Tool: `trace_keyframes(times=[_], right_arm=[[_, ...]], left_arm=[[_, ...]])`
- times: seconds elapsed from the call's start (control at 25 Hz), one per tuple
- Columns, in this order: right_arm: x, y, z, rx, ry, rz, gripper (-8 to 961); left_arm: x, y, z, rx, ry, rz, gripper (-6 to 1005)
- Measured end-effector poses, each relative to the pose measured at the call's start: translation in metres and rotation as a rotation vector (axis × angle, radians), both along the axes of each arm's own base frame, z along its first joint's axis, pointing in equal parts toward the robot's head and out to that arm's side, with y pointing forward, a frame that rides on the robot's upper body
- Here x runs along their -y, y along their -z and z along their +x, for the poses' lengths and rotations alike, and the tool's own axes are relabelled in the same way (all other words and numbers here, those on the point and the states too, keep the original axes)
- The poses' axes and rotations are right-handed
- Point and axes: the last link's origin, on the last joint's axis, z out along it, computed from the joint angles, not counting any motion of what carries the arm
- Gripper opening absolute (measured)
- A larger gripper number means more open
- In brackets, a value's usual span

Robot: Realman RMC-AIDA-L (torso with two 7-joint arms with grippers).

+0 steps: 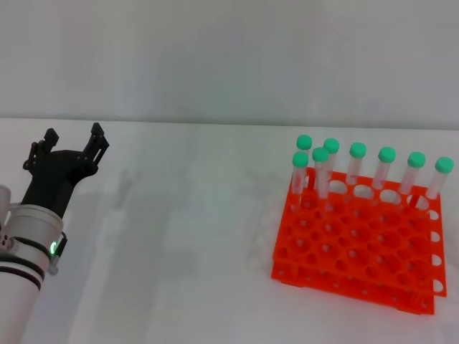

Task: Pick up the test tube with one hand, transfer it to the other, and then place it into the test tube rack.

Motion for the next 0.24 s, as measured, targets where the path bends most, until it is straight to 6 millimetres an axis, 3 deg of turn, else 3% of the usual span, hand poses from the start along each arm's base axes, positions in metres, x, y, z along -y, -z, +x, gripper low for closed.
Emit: trace_keyframes(times=[0.12, 0.24], right_arm=[[0.0005, -0.0029, 0.0028, -0.011, 0.018, 0.022, 884], [0.0008, -0.0035, 0.0058, -0.021, 0.039, 0.032, 884]], left_arm=[[-0.0025, 0.0011, 0.0013, -0.005, 0.0, -0.009, 849], [-0.005, 0.0004, 0.0024, -0.019, 0.004, -0.011, 849]])
